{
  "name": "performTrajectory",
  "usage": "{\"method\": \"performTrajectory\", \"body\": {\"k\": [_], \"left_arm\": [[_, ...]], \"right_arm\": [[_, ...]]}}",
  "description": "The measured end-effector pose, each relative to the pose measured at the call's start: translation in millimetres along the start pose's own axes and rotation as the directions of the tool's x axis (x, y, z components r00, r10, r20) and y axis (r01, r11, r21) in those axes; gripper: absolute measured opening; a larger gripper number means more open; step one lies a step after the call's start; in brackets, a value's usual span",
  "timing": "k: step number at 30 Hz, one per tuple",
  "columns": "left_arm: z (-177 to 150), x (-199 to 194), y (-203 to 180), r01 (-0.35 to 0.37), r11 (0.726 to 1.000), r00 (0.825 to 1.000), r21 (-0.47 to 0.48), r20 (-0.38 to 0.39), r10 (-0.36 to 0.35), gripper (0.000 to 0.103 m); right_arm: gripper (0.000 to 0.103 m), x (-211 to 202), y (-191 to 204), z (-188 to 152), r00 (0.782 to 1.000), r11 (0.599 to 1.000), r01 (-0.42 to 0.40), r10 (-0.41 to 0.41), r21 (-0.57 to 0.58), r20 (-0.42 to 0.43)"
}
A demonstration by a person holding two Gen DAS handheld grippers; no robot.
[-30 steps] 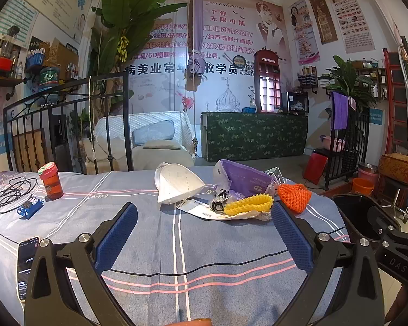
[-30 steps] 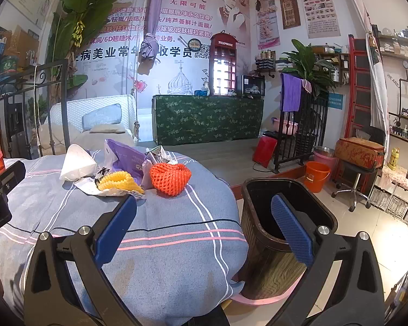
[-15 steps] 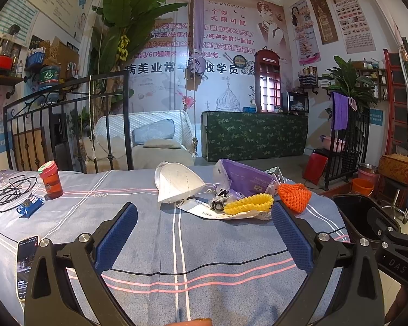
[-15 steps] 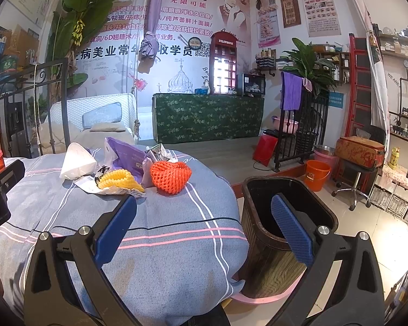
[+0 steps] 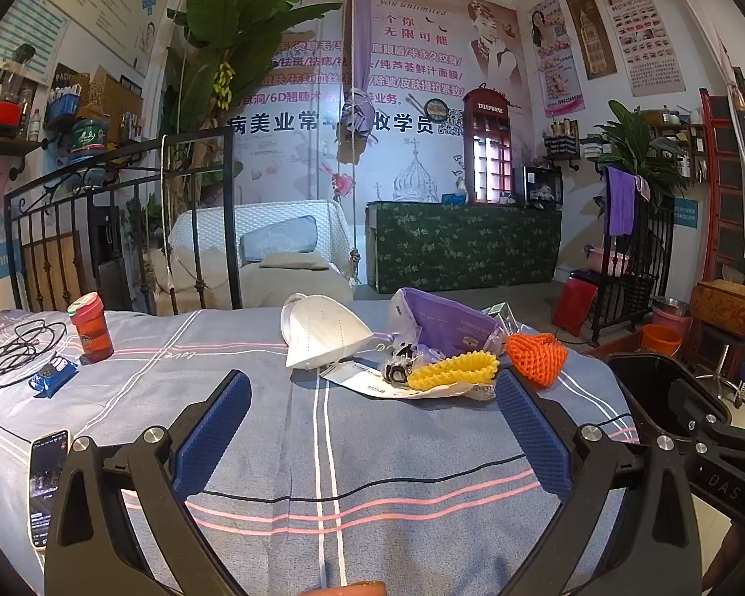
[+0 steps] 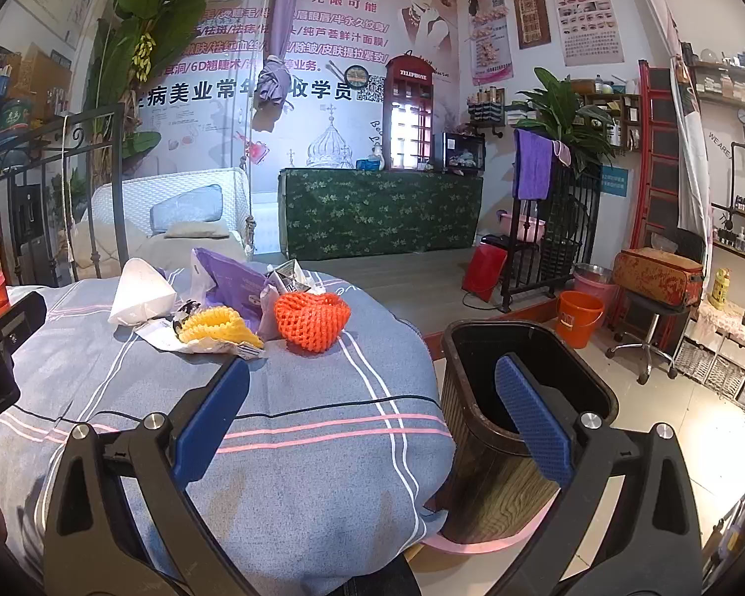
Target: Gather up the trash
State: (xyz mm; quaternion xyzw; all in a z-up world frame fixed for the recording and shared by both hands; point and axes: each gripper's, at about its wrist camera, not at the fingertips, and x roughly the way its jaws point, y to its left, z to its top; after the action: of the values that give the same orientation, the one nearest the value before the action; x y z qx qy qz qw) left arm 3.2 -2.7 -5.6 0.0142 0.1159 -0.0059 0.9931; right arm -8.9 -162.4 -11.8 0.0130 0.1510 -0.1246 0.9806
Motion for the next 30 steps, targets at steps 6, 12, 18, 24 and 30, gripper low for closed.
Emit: {"method": "performTrajectory", "body": {"k": [6,12,18,24,30], "left_arm": [[1.2,2.1,-1.6,0.002,1.000,1.000,0.002,-0.001,-0.002,0.097],[1.5,1.8,-1.6,0.001,1.000,1.000,0.001,-0.002,-0.001,0.097],[-18.5,8.6,-9.6,0.011,1.000,0.999,0.012,-0.036,-0.011,0.097],[-27.0,24.0,-11.0,0.041,0.999,0.989,0.024,-0.142,-0.037,0.097],[-27.4,34.5,-6.1,0.069,0.997,0.972,0.030,-0.226,-0.060,0.097]], "right_arm": [[0.098,-0.5,-0.4,0.9,1.000,1.000,0.000,0.000,-0.001,-0.005],[0.098,0.6,0.2,2.3,1.000,1.000,-0.004,0.004,-0.005,-0.009],[0.098,6.2,2.8,1.4,1.000,1.000,-0.010,0.009,-0.025,-0.027],[0.098,20.9,10.7,-4.5,0.991,0.990,-0.107,0.099,-0.093,-0.087],[0.098,47.0,18.2,-7.2,0.969,0.978,-0.185,0.166,-0.093,-0.182]]}}
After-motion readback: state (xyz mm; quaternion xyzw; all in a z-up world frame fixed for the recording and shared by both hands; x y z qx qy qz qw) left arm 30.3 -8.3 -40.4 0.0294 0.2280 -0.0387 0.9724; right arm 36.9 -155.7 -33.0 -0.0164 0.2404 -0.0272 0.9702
